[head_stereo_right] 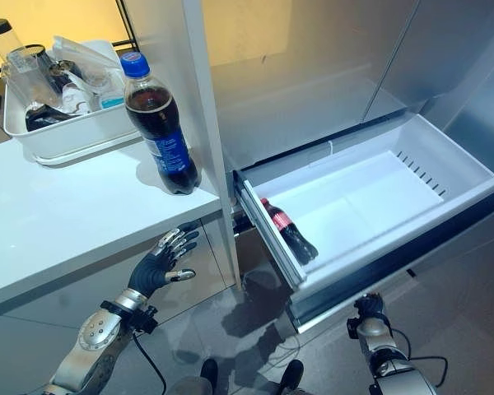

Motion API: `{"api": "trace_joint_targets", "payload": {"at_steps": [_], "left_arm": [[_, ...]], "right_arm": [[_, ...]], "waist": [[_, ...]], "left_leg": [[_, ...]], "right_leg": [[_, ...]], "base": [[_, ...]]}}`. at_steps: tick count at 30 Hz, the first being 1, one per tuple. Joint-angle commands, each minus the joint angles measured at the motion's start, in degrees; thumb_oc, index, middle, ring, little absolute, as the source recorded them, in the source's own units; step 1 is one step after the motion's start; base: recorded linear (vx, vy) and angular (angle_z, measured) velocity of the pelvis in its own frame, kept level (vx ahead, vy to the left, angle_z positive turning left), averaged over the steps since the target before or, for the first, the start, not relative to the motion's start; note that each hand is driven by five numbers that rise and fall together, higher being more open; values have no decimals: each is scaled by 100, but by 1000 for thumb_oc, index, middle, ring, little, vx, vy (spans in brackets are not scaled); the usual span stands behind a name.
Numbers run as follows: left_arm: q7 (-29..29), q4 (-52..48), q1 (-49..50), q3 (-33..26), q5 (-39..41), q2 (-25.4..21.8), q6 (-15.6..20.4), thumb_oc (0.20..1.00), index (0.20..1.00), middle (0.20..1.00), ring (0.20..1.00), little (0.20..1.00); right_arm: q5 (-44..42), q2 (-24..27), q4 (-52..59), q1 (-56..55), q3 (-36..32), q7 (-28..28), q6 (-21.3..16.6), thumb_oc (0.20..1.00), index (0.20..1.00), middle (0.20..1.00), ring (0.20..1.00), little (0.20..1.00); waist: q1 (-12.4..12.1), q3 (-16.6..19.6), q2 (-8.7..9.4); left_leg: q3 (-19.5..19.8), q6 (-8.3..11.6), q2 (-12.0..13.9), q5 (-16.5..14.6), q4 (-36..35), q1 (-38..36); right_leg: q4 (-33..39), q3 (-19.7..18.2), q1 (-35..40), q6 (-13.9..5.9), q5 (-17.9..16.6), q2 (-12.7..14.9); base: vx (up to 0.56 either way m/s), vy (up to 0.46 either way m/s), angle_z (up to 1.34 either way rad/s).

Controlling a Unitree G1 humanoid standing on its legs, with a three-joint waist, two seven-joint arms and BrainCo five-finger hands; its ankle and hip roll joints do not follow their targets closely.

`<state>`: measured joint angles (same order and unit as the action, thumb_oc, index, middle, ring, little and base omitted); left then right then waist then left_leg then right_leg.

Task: Take the drinks into the refrigerator

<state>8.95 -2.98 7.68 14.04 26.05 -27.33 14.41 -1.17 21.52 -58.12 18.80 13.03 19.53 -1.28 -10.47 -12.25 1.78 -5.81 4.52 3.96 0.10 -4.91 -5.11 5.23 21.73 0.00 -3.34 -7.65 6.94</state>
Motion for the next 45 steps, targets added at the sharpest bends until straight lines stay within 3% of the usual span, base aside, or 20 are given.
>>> {"api": "trace_joint_targets", "payload": {"at_steps": [1,9,18,19,20,21,29,32,35,36,38,40,45], "left_arm": [[-23,-468,-278,259,81,-39,250,1000,1000,1000,1000,1000],[-73,-488,-316,299,-26,-98,255,1000,1000,1000,1000,1000],[-157,-371,-344,229,-66,46,261,1000,1000,1000,1000,1000],[-170,-266,-323,218,-21,117,227,1000,1000,1000,1000,1000],[-169,-260,-316,219,-20,119,231,1000,1000,1000,1000,1000],[-188,-118,-302,197,58,193,189,1000,1000,1000,1000,1000],[-451,898,-261,135,189,714,65,1000,1000,1000,1000,1000],[-612,2240,-430,112,85,1126,-58,1000,1000,1000,1000,1000],[-755,2806,-591,58,-179,1252,-40,1000,1000,1000,1000,1000],[-975,3757,-777,-67,-431,1472,-121,1000,1000,1000,1000,1000],[-1058,4271,-928,-80,-673,1561,-112,1000,1000,1000,1000,1000],[-1396,5955,-1347,-455,-1093,1840,-280,1000,1000,1000,1000,1000],[-1424,7459,-1603,-883,-1505,2067,-504,1000,1000,1000,1000,1000]], "right_arm": [[887,-264,1232,2172,657,-154,-840,200,200,200,200,200],[1476,-447,1733,3057,1216,-330,-790,200,200,200,200,200],[1810,-558,1845,2857,1391,-493,-758,200,200,200,200,200],[1762,-569,1691,2660,1352,-517,-740,580,580,580,580,580],[1761,-572,1691,2651,1356,-517,-742,580,580,580,580,580],[1595,-634,1448,2399,1226,-509,-730,1000,1000,1000,1000,1000],[550,-927,478,1027,492,-408,-775,1000,1000,1000,1000,1000],[-81,-1189,-512,285,64,-497,-769,1000,1000,1000,1000,1000],[-345,-1300,-877,3,-154,-503,-748,1000,1000,1000,1000,1000],[-558,-1416,-1258,-302,-342,-528,-712,1000,1000,1000,1000,1000],[-556,-1444,-1371,-391,-349,-537,-696,1000,1000,1000,1000,1000],[-548,-1508,-1816,-735,-431,-602,-621,1000,1000,1000,1000,1000],[-563,-1545,-2165,-1010,-605,-620,-520,1000,1000,1000,1000,1000]], "waist": [[-507,-95,126],[-709,-67,264],[-712,1,277],[-690,8,272],[-698,9,263],[-679,7,245],[-492,45,190],[-349,70,140],[-255,105,123],[-183,126,93],[-130,157,88],[-3,224,49],[209,374,-6]], "left_leg": [[250,-368,-433,-171,-9,190],[335,-370,-470,-113,-9,261],[327,-384,-501,-138,-9,212],[322,-395,-509,-112,-9,220],[316,-385,-496,-144,-9,194],[306,-384,-498,-147,-9,179],[292,-400,-515,-158,-9,116],[248,-377,-492,-203,-9,31],[243,-380,-498,-191,-9,45],[192,-360,-485,-230,-9,-26],[184,-360,-490,-217,-9,-9],[106,-333,-462,-269,-9,-86],[28,-312,-474,-295,-9,-148]], "right_leg": [[-641,365,310,-312,545,142],[-536,494,373,-317,485,176],[-534,511,435,-322,476,213],[-538,529,430,-320,455,231],[-548,520,447,-321,482,220],[-556,516,451,-322,486,219],[-612,502,448,-316,498,246],[-628,463,489,-311,555,222],[-615,463,478,-307,549,226],[-606,410,528,-304,581,200],[-594,409,512,-301,574,202],[-603,349,550,-285,621,171],[-535,255,609,-263,629,132]], "base": [[-13,-6,14],[-1,-2,17],[1,18,9],[0,0,0],[0,0,0],[0,0,0],[1,2,0],[31,10,-3],[15,5,-2],[41,15,-13],[33,21,-10],[34,21,-6],[47,22,-14]]}}
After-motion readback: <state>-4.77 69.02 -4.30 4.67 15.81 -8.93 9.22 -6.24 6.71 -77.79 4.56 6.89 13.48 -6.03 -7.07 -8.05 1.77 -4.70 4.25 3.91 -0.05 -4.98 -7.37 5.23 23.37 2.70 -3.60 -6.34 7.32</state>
